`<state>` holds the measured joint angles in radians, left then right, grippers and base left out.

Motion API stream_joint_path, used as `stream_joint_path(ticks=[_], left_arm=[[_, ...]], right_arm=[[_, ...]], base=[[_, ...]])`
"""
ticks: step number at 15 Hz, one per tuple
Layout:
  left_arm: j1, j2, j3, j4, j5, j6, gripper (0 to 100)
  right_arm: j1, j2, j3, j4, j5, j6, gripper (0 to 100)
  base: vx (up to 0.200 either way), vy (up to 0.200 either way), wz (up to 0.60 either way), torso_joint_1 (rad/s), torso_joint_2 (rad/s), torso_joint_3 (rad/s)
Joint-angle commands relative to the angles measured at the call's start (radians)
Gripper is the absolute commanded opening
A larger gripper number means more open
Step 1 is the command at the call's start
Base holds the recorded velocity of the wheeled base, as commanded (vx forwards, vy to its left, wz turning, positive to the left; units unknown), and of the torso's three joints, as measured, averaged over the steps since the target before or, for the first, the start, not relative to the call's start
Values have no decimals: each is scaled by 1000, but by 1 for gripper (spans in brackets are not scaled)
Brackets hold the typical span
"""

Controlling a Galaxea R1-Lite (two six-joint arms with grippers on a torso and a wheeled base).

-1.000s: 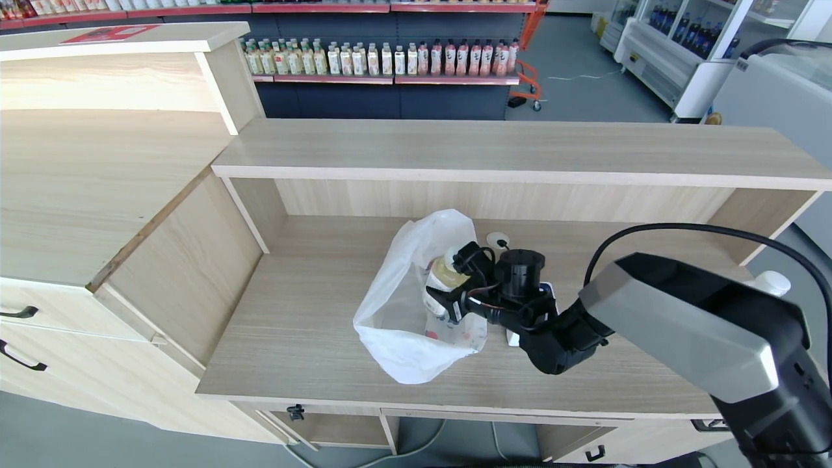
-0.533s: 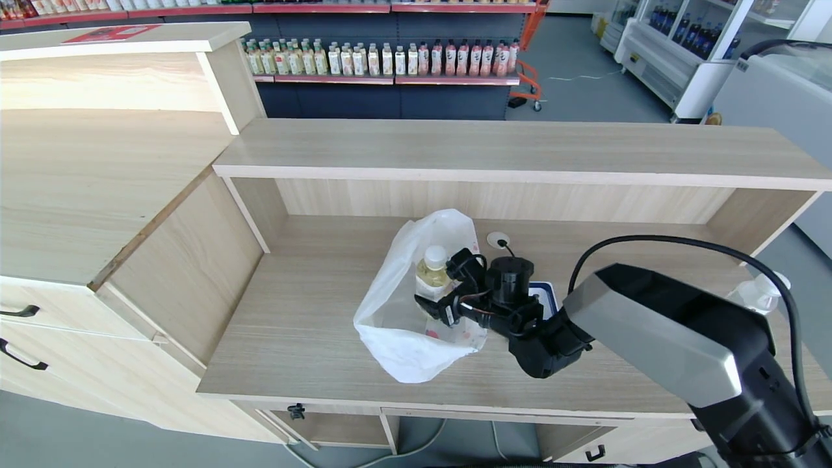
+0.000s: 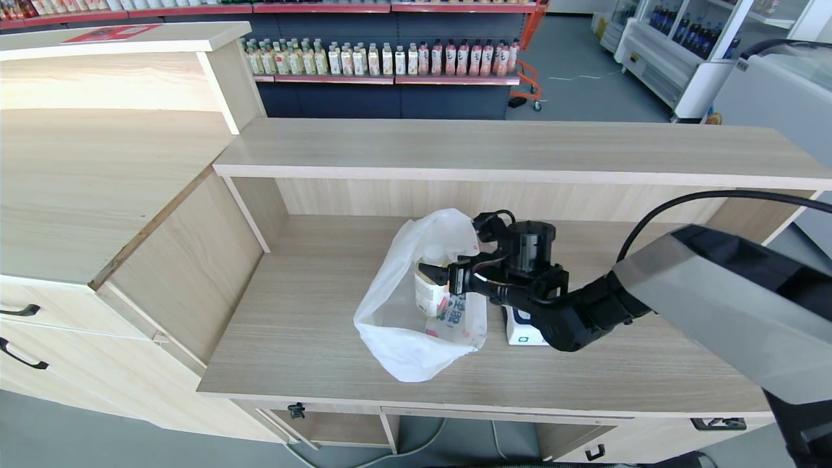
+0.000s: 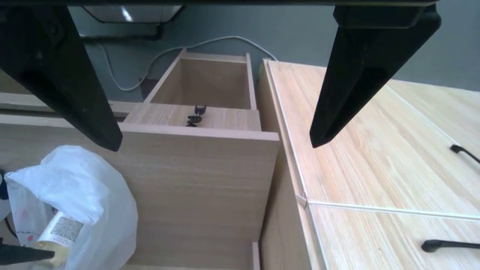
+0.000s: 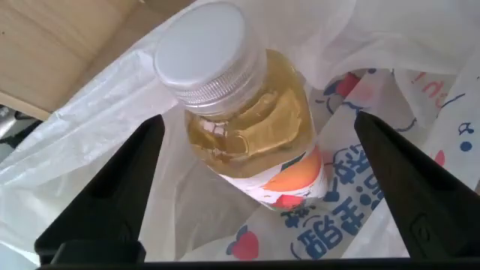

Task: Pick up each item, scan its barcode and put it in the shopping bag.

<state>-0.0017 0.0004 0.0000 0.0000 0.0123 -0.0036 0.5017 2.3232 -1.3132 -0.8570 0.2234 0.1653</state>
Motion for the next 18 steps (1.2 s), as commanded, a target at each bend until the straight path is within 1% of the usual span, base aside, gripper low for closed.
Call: stream_joint_path(ticks=[1,3,4,5,6,7,8,9,10,11,12,13,15,16,18], left_arm=[[0,0,0,0,1,1,100],[0,0,0,0,0,1,100],[0,0,0,0,0,1,100],[0,0,0,0,1,-1,100],[0,0,0,0,0,-1,100],[0,0,0,0,0,-1,100],[0,0,0,0,0,-1,100],[0,0,0,0,0,1,100],[0,0,0,0,0,-1,100],[0,0,0,0,1,1,100],[0,0,0,0,0,1,100],[0,0,0,0,0,1,100],[0,0,0,0,0,1,100],[0,0,0,0,0,1,100],[0,0,0,0,0,1,100]], right_arm=[[-28,-226,95,110,2,51,100],[-71,-380,224,128,-1,54,100],[-71,-380,224,128,-1,54,100],[-124,-639,443,211,-6,28,100],[-153,-772,526,276,-27,8,100],[-178,-897,609,348,-121,-6,100],[-193,-982,680,388,-222,-9,100],[-224,-1122,807,426,-322,0,100],[-238,-1248,907,434,-319,0,100],[-239,-1334,977,441,-325,-3,100],[-247,-1415,1028,455,-325,-6,100],[-293,-1492,1060,493,-319,-23,100],[-379,-1677,1103,619,-297,-84,100],[-413,-1768,1121,682,-289,-89,100],[-423,-1915,1166,782,-286,-89,100]], base=[[0,0,0,0,0,0],[0,0,0,0,0,0],[0,0,0,0,0,0],[0,0,0,0,0,0],[0,0,0,0,0,0],[0,0,0,0,0,0],[0,0,0,0,0,0],[0,0,0,0,0,0],[0,0,0,0,0,0],[0,0,0,0,0,0],[0,0,0,0,0,0],[0,0,0,0,0,0],[0,0,0,0,0,0],[0,0,0,0,0,0],[0,0,0,0,0,0]])
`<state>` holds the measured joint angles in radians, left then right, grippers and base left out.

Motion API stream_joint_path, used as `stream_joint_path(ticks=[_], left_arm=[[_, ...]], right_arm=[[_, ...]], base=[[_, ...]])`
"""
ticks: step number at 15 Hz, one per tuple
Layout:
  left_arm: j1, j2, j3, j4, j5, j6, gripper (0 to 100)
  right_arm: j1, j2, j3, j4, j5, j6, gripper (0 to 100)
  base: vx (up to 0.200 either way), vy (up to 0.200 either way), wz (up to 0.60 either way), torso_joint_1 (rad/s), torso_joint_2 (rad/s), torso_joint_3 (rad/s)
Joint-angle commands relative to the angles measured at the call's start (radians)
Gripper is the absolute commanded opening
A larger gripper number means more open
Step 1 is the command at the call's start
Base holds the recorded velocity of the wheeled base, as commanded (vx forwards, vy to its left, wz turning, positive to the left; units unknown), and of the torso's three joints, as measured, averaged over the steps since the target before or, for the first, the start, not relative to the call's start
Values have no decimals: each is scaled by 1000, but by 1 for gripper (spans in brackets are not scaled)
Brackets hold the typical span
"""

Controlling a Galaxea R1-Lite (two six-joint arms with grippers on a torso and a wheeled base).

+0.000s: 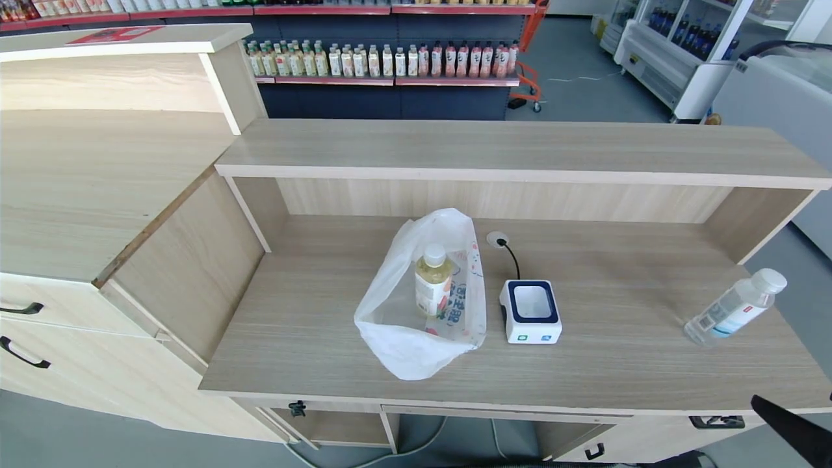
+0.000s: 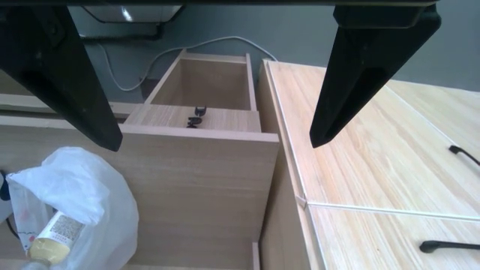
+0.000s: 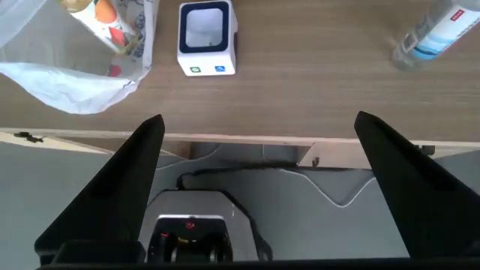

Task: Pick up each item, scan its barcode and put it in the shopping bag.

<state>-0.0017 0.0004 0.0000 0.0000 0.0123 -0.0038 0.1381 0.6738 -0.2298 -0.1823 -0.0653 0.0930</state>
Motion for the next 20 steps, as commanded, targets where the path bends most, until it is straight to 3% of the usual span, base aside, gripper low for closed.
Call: stream_joint_path(ticks=[1,3,12,20], left_arm=[[0,0,0,0,0,-1,100],[0,0,0,0,0,-1,100],[0,0,0,0,0,1,100],[0,0,0,0,1,4,100]], right_arm=[[-60,-361,119,146,2,-19,100],[-69,-571,196,219,-5,-50,100],[-80,-591,190,239,-24,-84,100],[-80,-591,190,239,-22,-108,100]], base=[[0,0,0,0,0,0],[0,0,0,0,0,0],[0,0,0,0,0,0],[0,-200,0,2,1,2]])
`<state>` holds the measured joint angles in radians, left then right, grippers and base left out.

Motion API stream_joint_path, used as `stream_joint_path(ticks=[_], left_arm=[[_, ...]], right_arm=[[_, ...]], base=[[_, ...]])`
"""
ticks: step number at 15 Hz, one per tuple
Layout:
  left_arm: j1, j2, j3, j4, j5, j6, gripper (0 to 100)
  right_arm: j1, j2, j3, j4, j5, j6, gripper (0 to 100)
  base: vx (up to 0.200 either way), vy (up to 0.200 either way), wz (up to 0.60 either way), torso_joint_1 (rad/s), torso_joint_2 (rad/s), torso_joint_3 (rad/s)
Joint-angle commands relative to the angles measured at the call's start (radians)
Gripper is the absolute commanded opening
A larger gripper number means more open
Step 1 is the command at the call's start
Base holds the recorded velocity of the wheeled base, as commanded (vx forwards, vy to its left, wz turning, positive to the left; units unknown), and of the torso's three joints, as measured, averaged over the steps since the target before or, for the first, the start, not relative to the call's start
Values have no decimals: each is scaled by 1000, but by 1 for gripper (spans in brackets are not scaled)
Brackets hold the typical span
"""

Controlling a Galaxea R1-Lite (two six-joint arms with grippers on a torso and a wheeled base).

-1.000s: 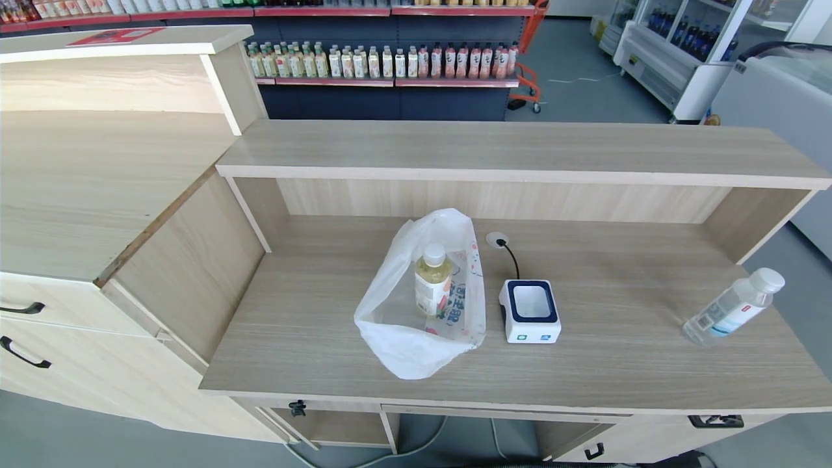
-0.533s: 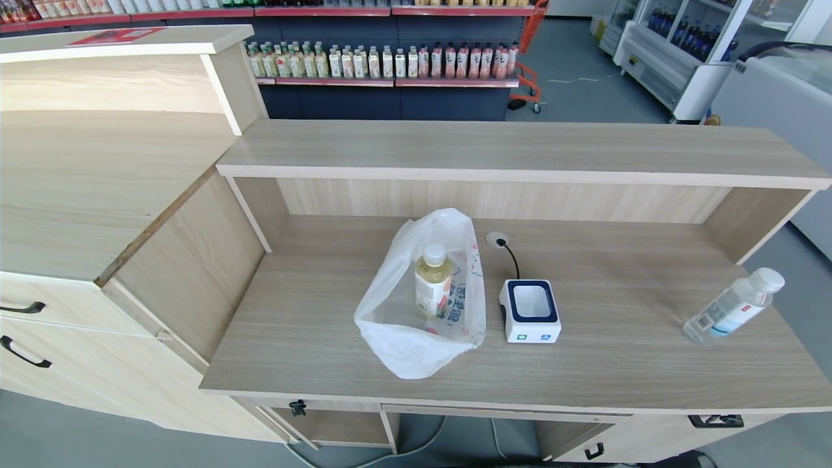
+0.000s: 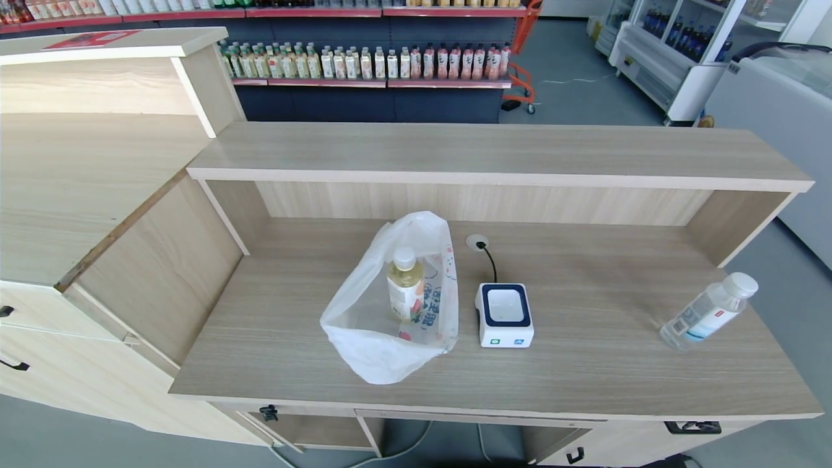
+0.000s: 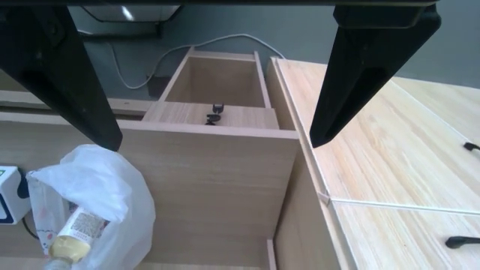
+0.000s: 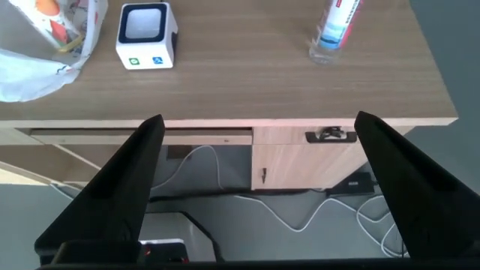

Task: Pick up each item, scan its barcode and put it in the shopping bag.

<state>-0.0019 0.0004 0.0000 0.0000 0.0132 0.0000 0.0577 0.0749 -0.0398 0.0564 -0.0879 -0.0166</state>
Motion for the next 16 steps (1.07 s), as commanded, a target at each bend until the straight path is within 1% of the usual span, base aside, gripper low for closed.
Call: stream_joint_path(ticks=[1,16], left_arm=[[0,0,0,0,1,0,100],[0,0,0,0,1,2,100]], right_arm=[[1,8,0,0,0,-2,100],[2,8,-2,0,14,0,100]], base=[[0,-200,0,2,2,2],[0,-200,0,2,2,2]])
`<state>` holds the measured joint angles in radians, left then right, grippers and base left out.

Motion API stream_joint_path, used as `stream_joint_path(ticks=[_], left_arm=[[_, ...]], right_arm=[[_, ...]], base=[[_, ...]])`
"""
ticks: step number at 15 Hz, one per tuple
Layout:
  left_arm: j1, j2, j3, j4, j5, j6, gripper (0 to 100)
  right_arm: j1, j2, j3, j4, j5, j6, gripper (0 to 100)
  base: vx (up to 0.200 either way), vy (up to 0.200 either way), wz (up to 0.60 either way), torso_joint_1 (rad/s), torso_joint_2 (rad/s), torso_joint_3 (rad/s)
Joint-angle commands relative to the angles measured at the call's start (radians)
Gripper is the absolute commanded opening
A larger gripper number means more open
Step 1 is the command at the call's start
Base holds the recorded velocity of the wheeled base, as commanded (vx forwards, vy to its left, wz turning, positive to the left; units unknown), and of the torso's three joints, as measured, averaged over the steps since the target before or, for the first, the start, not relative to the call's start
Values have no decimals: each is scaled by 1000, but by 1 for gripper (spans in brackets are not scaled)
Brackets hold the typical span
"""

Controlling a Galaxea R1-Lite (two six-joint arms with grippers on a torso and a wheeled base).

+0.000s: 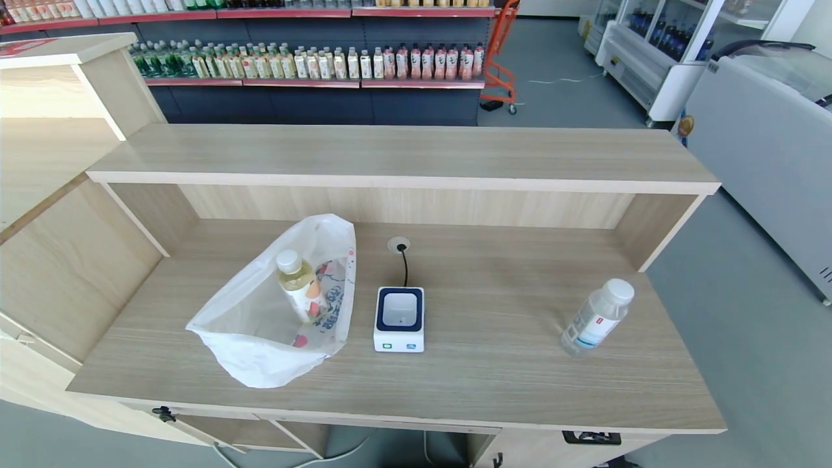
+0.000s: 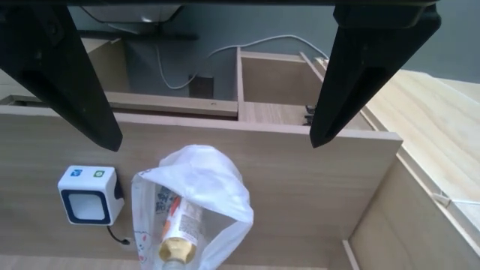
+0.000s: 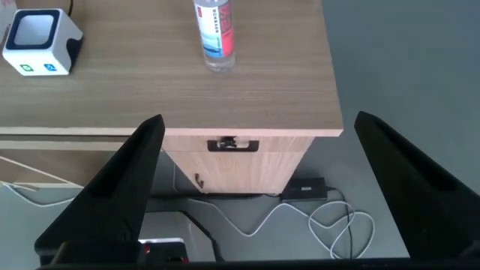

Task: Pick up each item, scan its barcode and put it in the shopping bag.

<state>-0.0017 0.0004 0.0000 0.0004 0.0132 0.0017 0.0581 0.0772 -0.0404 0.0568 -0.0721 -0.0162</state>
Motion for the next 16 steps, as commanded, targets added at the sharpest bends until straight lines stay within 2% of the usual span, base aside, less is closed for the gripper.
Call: stream_joint_path(ticks=[1,3,7,9,11,13,14,16], left_arm=[[0,0,0,0,1,0,100],[0,0,0,0,1,-5,100],[0,0,0,0,1,-5,100],[0,0,0,0,1,-5,100],[0,0,0,0,1,-5,100],[0,0,0,0,1,-5,100],[0,0,0,0,1,-5,100],[0,0,0,0,1,-5,100]], right_arm=[[2,6,-1,0,9,-1,100],[6,19,-35,9,23,-1,100],[0,519,-340,26,28,71,100],[-27,731,-372,6,-3,73,100],[-72,951,-369,-112,-23,47,100],[-72,1156,-361,-359,-55,-4,100],[-43,1208,-325,-468,-54,-8,100],[-9,1274,-297,-496,-54,-13,100]], base=[[0,-200,0,2,7,2],[0,-100,0,1,4,1],[0,0,0,0,0,0],[0,0,0,0,0,0],[0,0,0,0,0,0],[0,0,0,0,0,0],[0,0,0,0,0,0],[0,0,0,0,0,0]])
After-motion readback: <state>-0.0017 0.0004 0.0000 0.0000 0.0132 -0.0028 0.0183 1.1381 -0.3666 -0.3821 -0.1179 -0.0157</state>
